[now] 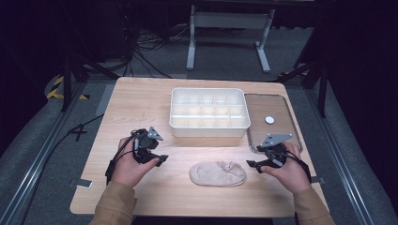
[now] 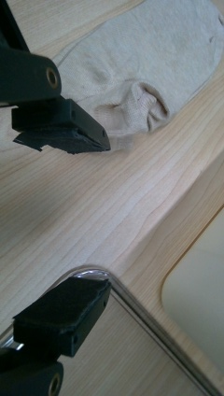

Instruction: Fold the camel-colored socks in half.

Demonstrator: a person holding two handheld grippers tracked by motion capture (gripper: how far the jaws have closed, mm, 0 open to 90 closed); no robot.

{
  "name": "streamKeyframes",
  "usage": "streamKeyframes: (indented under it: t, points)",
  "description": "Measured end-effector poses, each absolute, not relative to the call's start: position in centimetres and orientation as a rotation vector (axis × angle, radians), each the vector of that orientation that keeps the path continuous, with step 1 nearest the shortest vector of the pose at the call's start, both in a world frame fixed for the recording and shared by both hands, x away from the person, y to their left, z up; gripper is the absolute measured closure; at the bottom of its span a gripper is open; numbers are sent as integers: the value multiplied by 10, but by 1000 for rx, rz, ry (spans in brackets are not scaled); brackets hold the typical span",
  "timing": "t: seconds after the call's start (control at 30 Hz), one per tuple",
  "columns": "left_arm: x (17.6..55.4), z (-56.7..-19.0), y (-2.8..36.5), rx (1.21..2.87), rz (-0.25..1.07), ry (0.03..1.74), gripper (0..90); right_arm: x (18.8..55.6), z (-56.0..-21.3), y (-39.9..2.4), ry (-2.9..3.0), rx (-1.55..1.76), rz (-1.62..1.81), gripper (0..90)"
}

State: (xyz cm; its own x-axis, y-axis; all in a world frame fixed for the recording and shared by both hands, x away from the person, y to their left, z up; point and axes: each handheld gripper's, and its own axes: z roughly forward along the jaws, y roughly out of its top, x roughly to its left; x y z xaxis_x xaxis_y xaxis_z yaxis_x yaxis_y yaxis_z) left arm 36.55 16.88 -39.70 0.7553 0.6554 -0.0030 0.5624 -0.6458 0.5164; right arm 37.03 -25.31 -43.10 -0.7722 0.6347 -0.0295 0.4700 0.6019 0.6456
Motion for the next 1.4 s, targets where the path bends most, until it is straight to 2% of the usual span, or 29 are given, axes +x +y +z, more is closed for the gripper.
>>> streamKeyframes:
  t: [0.13, 0.23, 0.43, 0.53, 0.57, 0.6, 0.67, 0.8, 1.0, 1.4]
  points:
    - [360, -394, 163, 2465, 218, 884, 406, 367, -430, -249, 2583, 905, 952, 359]
    - [356, -390, 160, 2439, 187, 850, 427, 367, -431, -245, 2621, 834, 959, 457]
    - [357, -390, 160, 2427, 173, 851, 436, 365, -431, -246, 2626, 819, 990, 513]
    - [356, -388, 157, 2424, 155, 846, 440, 362, -427, -248, 2598, 892, 1057, 595]
    - [356, -388, 157, 2424, 155, 846, 439, 362, -427, -248, 2598, 892, 1057, 595]
    - [355, -386, 152, 2424, 171, 830, 437, 360, -422, -251, 2545, 995, 1122, 675]
    - [354, -384, 149, 2434, 150, 814, 443, 358, -420, -252, 2529, 1017, 1150, 735]
    - [353, -382, 148, 2416, 97, 802, 466, 357, -417, -251, 2527, 973, 1109, 738]
    - [348, -382, 138, 2407, 47, 751, 473, 355, -415, -241, 2552, 924, 1141, 690]
    - [349, -383, 136, 2458, 19, 741, 505, 347, -421, -210, 2645, 788, 1185, 720]
